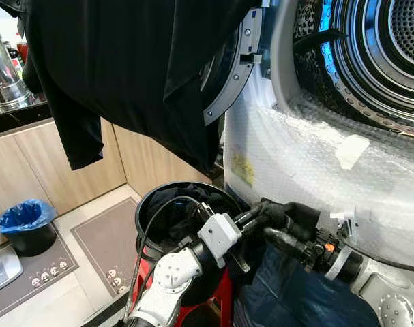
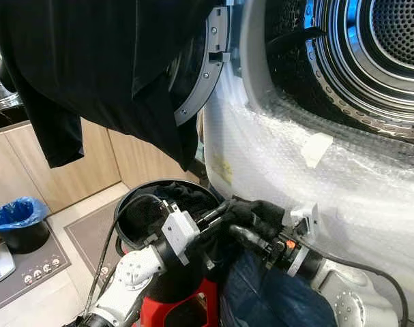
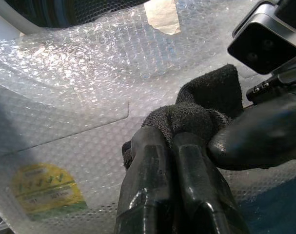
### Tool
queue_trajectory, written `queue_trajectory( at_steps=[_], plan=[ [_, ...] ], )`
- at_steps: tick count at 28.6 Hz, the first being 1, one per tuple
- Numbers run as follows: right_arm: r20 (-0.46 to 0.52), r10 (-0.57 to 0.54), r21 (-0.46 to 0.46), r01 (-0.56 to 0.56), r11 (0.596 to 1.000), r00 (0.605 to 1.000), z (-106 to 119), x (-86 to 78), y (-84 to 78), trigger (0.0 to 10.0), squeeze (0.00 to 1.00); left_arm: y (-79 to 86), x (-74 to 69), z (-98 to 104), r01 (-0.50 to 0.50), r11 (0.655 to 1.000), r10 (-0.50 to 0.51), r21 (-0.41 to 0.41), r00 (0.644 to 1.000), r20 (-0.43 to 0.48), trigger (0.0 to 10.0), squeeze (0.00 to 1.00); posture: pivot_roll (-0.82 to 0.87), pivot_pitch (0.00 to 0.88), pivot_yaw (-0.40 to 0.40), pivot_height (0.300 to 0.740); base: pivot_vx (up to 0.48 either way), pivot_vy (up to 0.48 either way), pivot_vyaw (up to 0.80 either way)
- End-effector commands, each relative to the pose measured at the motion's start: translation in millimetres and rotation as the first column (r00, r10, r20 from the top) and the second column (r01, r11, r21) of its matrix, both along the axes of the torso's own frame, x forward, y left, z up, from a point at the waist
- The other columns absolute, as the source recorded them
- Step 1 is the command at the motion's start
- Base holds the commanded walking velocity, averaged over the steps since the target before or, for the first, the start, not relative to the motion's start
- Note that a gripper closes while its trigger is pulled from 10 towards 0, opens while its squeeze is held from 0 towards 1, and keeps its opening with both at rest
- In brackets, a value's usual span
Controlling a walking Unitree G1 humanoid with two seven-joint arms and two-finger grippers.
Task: Clothes washing
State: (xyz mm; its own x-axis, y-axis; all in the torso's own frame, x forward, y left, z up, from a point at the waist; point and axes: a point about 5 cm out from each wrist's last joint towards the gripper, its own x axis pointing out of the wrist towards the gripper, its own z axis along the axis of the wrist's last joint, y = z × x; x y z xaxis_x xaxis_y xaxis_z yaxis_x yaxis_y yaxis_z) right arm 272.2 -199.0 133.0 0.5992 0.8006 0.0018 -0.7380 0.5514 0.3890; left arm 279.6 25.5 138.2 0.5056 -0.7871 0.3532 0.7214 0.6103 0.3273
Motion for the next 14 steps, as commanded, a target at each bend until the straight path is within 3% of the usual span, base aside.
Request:
queue_trajectory(
  at_steps=[1,14],
  plan=[
    [0.01,-0.018,0.008,0.018,1.0,1.0,4.4,2.5,-4.3,0.0,0.0,-1.9,-3.3,-2.1,0.016,1.0,-0.016,0.004,1.0,0.007,10.0,0.0,-0.07,0.0,-0.021,0.74,0.0,0.0,0.0],
    [0.015,-0.015,0.026,0.015,1.0,1.0,8.8,4.3,-7.9,0.0,0.0,-2.9,-5.5,-4.7,0.028,1.0,-0.028,0.009,1.0,-0.002,10.0,0.0,-0.07,0.0,-0.022,0.74,0.0,0.0,0.0]
  ],
)
